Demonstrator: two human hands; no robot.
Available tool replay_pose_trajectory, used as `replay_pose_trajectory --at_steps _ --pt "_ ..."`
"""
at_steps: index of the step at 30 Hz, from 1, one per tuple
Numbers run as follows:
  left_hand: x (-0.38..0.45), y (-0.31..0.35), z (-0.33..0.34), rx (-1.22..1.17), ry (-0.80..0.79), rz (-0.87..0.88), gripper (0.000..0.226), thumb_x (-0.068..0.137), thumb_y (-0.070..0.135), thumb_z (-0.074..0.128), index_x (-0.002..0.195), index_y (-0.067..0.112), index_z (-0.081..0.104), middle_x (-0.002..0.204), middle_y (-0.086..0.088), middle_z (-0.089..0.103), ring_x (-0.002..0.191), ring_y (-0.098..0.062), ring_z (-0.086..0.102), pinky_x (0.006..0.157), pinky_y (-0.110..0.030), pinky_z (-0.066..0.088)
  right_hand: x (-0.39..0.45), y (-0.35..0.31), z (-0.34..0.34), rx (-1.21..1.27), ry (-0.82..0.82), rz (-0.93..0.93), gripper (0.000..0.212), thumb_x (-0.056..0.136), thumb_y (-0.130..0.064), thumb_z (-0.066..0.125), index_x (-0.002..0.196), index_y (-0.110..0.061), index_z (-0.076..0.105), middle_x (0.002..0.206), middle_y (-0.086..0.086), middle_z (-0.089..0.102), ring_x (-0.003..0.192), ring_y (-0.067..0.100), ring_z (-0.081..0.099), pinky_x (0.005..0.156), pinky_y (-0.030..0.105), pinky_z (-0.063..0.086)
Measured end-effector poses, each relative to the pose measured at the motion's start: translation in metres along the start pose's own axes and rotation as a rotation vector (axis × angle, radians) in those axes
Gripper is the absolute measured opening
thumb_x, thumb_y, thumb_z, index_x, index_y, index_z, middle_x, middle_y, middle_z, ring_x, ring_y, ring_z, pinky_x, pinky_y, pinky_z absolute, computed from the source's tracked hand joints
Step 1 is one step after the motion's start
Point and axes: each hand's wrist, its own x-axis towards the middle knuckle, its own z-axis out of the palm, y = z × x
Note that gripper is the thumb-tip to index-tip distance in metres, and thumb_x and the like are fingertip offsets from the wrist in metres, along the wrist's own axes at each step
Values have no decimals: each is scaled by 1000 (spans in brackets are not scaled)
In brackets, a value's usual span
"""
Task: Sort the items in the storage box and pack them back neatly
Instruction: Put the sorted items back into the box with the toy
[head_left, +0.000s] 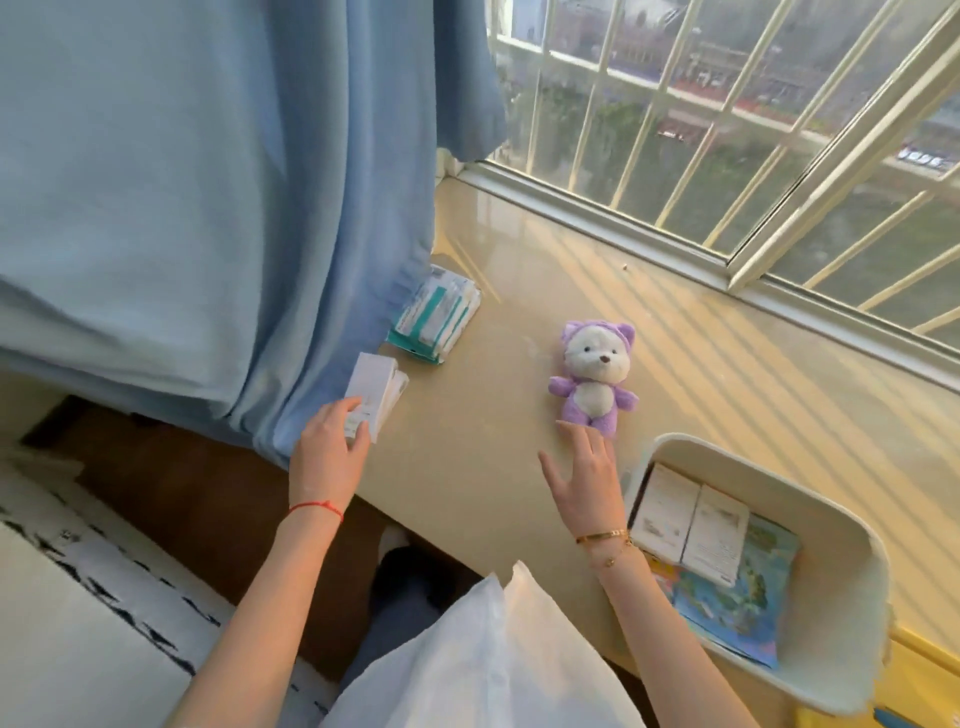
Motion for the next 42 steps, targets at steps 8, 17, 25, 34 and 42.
replay_pose_trajectory --at_steps 8,17,25,34,42 --pt "92 -90 -6 -13 -107 -10 37 94 25 54 130 16 52 127 -6 59 117 -22 55 94 -35 46 43 -103 112 83 -96 144 44 89 -33 62 126 -11 52 119 5 57 113 21 48 99 30 40" --pt "142 -154 38 -27 -307 -4 37 95 26 51 131 17 52 129 -5 58 119 -22 55 96 -38 48 86 -151 230 157 -230 348 65 85 -47 62 136 -12 41 131 4 50 123 20 45 103 34 41" --pt "155 -182 82 -17 -377 -68 44 93 30 55 135 18 49 132 -5 56 122 -23 52 99 -37 45 101 -155 297 245 -320 474 79 79 -39 72 140 -10 31 135 7 44 123 23 45 97 34 43" --pt "148 -184 108 -46 -509 -71 63 87 44 60 139 15 41 131 -7 52 121 -22 50 91 -33 47 75 -124 278 266 -183 551 60 86 -31 65 136 -14 38 126 3 51 109 18 54 78 24 45" --pt "143 -170 113 -59 -504 -117 46 82 27 71 120 12 51 119 -5 58 111 -21 55 81 -27 46 53 -100 249 258 -79 587 59 83 -36 68 131 -18 39 117 -1 54 93 16 60 67 23 48"
